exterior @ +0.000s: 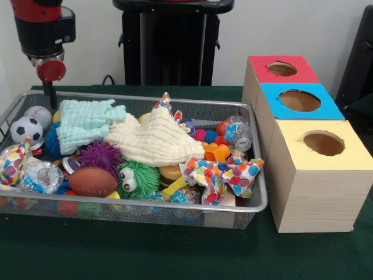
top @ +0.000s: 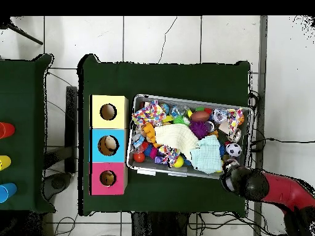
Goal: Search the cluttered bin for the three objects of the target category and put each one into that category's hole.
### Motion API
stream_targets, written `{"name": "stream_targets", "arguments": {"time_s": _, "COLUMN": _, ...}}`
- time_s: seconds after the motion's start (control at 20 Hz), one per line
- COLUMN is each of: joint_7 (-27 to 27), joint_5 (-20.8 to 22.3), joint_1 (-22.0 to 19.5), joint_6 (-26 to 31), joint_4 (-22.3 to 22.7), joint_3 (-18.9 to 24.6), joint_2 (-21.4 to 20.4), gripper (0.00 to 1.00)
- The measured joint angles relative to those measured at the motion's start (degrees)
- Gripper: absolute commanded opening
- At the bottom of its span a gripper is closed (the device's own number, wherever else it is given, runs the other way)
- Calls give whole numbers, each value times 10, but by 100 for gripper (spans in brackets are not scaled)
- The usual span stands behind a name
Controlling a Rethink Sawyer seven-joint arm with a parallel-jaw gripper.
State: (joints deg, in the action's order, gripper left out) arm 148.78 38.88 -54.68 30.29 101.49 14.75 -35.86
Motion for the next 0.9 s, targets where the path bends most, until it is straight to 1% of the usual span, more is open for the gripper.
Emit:
{"name": "stream_targets", "arguments": {"time_s": 0.05, "joint_7": 0, "joint_5": 2, "joint_1": 0, "joint_6": -1, "joint_4": -2, "joint_3": 0, "joint_2": 3, "gripper": 100}}
{"name": "stream_targets", "arguments": {"time_s": 0.25, "joint_7": 0, "joint_5": 28, "joint_1": 3, "joint_6": -26, "joint_4": -26, "joint_3": 0, "joint_2": 36, "gripper": 100}}
{"name": "stream_targets", "arguments": {"time_s": 0.55, "joint_7": 0, "joint_5": 45, "joint_1": 8, "joint_6": -39, "joint_4": -35, "joint_3": 0, "joint_2": 61, "gripper": 100}}
{"name": "stream_targets", "arguments": {"time_s": 0.9, "joint_7": 0, "joint_5": 63, "joint_1": 10, "joint_6": -60, "joint_4": -57, "joint_3": -5, "joint_2": 89, "gripper": 100}}
